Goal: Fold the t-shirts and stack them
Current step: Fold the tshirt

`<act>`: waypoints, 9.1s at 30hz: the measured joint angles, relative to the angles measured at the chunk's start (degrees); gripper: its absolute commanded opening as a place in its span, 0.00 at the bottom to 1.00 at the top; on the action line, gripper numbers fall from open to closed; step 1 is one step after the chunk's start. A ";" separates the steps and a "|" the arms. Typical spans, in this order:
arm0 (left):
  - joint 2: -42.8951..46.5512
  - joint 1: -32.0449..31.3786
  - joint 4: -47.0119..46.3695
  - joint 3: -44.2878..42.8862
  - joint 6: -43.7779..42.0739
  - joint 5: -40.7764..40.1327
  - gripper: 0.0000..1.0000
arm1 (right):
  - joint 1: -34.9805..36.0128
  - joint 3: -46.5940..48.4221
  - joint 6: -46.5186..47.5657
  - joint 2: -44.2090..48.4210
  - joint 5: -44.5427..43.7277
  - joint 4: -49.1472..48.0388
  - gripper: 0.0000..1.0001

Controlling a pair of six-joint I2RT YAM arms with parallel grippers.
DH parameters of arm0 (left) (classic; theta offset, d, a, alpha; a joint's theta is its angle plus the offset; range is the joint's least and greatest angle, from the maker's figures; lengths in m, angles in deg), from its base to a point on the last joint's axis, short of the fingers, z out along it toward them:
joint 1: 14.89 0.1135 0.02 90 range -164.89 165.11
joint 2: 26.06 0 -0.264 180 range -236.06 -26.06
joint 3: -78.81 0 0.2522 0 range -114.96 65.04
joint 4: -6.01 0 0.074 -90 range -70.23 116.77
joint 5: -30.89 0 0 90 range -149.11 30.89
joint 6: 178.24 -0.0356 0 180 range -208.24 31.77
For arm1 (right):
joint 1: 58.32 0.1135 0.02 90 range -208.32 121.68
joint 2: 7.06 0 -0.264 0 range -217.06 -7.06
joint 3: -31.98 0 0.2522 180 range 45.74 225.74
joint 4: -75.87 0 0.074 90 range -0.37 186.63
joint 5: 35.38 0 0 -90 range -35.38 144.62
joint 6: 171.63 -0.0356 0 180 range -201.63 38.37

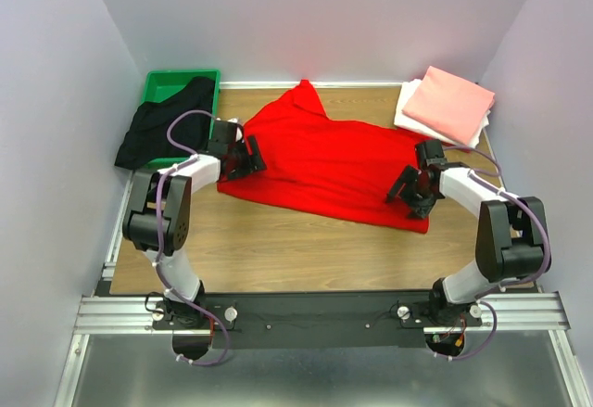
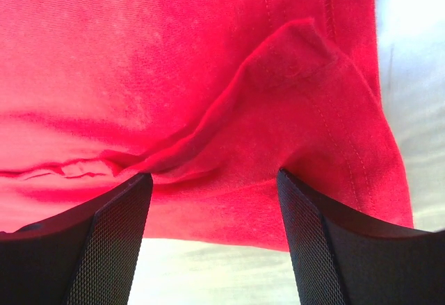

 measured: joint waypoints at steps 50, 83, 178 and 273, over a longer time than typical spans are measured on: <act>0.90 -6.69 7.02 -1.03 1.97 -7.58 0.00 | 0.00 1.70 2.14 5.16 2.93 11.54 0.80; -13.57 -14.47 5.95 -24.87 1.57 1.44 0.00 | 0.00 1.81 1.66 5.64 2.86 11.56 0.81; -1.33 -3.63 1.90 -4.33 -2.56 -7.72 0.78 | -1.95 8.15 8.81 0.02 -23.06 9.14 0.66; 16.87 -8.81 10.88 1.86 -0.31 -0.22 0.79 | -2.25 10.82 8.37 -1.55 -12.41 9.64 0.79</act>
